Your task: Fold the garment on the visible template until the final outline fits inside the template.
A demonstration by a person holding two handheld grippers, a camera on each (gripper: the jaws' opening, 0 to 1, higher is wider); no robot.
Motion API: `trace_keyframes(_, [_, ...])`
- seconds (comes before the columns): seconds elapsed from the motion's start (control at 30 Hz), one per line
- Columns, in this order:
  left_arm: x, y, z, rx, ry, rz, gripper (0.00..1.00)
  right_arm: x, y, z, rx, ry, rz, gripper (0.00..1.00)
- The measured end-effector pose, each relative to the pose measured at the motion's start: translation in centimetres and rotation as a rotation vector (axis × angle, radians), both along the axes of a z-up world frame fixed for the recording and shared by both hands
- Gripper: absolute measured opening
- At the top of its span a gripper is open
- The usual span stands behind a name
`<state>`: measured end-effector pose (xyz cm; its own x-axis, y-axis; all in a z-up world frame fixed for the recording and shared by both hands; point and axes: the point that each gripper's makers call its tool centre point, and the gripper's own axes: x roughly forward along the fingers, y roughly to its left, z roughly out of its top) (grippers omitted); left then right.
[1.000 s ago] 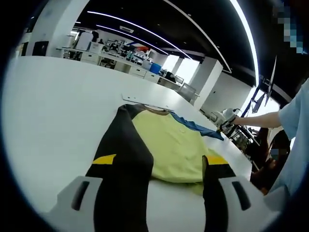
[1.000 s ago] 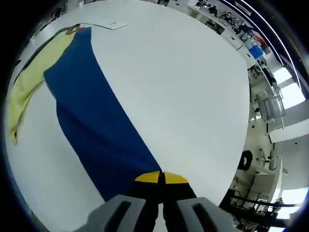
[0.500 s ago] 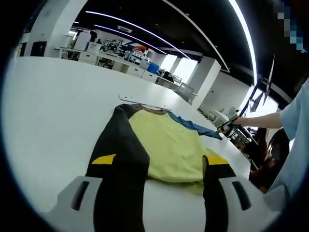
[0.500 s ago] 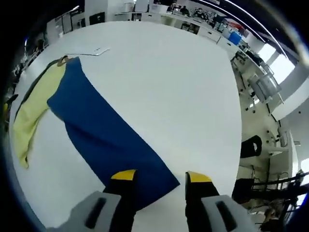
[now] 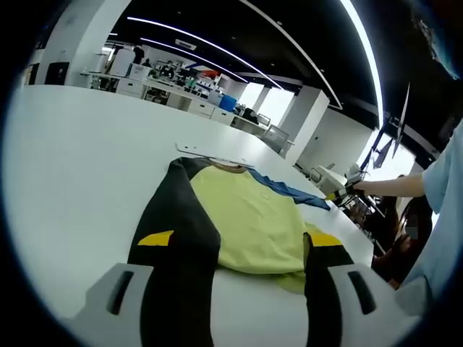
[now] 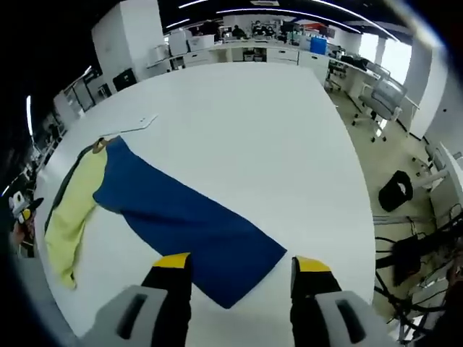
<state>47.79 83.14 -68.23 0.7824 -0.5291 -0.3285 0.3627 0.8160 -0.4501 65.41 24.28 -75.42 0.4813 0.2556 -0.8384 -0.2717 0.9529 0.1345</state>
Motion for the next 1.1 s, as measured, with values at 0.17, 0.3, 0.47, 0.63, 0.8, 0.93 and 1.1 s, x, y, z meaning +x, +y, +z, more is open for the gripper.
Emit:
trace_keyframes(0.17, [0.0, -0.4, -0.1, -0.013, 0.001, 0.001, 0.68, -1.4, -0.5, -0.4, 0.033, 0.014, -0.038, 0.42])
trace_keyframes(0.3, [-0.1, -0.5, -0.1, -0.012, 0.003, -0.003, 0.68, -2.1, -0.8, -0.8, 0.051, 0.029, -0.053, 0.37])
trace_keyframes(0.47, [-0.2, -0.3, -0.2, -0.012, 0.005, 0.000, 0.68, -2.7, -0.1, -0.7, 0.115, 0.025, -0.100, 0.32])
trace_keyframes(0.63, [-0.4, -0.1, -0.1, -0.017, 0.004, 0.007, 0.67, -3.5, 0.5, -0.9, 0.128, 0.024, -0.115, 0.27])
trace_keyframes(0.8, [-0.8, 0.0, -0.1, -0.017, 0.004, 0.013, 0.67, -4.4, 0.9, -1.7, 0.159, 0.024, -0.151, 0.22])
trace_keyframes(0.93, [-0.9, 0.2, -0.2, -0.015, 0.007, 0.016, 0.67, -4.4, 0.5, -1.8, 0.169, 0.010, -0.176, 0.15])
trace_keyframes(1.1, [-0.9, 0.3, -0.2, -0.016, 0.006, 0.023, 0.67, -4.6, 0.5, -1.6, 0.170, -0.013, -0.183, 0.00])
